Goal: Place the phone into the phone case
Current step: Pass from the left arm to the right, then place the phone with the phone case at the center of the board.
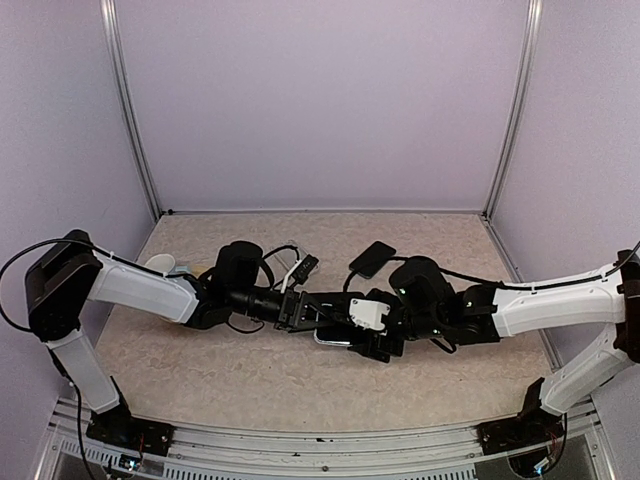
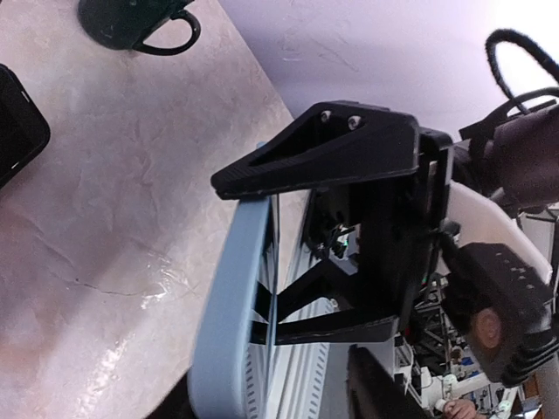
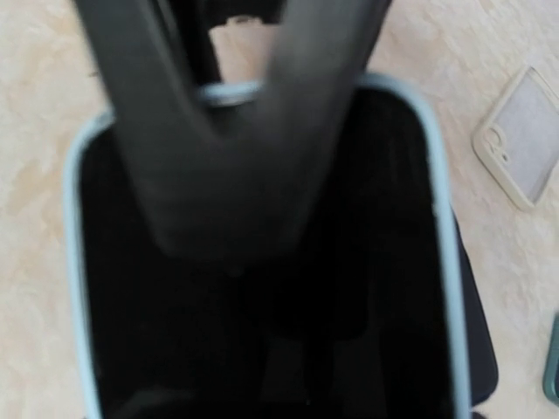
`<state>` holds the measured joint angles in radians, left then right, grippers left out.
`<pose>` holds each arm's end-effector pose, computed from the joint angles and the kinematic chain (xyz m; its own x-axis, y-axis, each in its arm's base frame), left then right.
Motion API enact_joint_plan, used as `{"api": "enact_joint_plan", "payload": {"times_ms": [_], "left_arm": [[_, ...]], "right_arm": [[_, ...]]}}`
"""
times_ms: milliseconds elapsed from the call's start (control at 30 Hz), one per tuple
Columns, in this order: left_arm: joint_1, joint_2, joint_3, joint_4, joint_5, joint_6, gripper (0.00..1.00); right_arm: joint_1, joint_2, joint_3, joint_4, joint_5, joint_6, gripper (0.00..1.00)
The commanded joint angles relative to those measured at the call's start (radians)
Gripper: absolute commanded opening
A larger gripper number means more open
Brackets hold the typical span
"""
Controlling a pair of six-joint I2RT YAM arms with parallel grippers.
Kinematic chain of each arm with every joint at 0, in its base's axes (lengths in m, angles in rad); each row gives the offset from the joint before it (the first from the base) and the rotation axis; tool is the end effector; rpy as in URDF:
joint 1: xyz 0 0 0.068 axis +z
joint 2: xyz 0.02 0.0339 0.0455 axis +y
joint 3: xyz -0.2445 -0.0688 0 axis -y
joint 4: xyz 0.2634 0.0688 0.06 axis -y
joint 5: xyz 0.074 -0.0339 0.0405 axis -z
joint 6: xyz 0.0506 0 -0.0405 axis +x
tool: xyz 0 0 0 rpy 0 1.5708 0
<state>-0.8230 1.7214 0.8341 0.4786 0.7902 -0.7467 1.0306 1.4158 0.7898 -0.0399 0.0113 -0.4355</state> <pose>0.2253 -0.2958 0.1453 -0.8499 0.2135 -0.4817 0.5205 0.1983 -0.8305 0.1696 0.2817 0.1724 0.0718 -0.7005 -0.7100 -0.9074 0.2497 -0.3381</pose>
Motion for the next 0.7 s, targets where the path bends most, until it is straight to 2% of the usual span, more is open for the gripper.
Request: {"api": "enact_joint_plan", "payload": {"times_ms": [0,167,467,667], "left_arm": [[0.016,-0.049,-0.016,0.114,0.003,-0.013,0.6],[0.04,-0.108,-0.061,0.109,-0.059,-0.003,0.97],[0.14,-0.231,-0.205,0.135,-0.223,-0.067,0.99],[0.181,-0.293,-0.268,0.13,-0.273,-0.09,0.99]], "right_arm": [[-0.012,-0.009,0.014,0.037,0.043,0.005,0.73],[-0.032,-0.001,0.034,0.005,0.034,-0.013,0.74],[-0.054,0.12,0.092,-0.017,-0.06,-0.036,0.75],[-0.082,0.248,0.189,-0.064,-0.147,-0.075,0.75]]}}
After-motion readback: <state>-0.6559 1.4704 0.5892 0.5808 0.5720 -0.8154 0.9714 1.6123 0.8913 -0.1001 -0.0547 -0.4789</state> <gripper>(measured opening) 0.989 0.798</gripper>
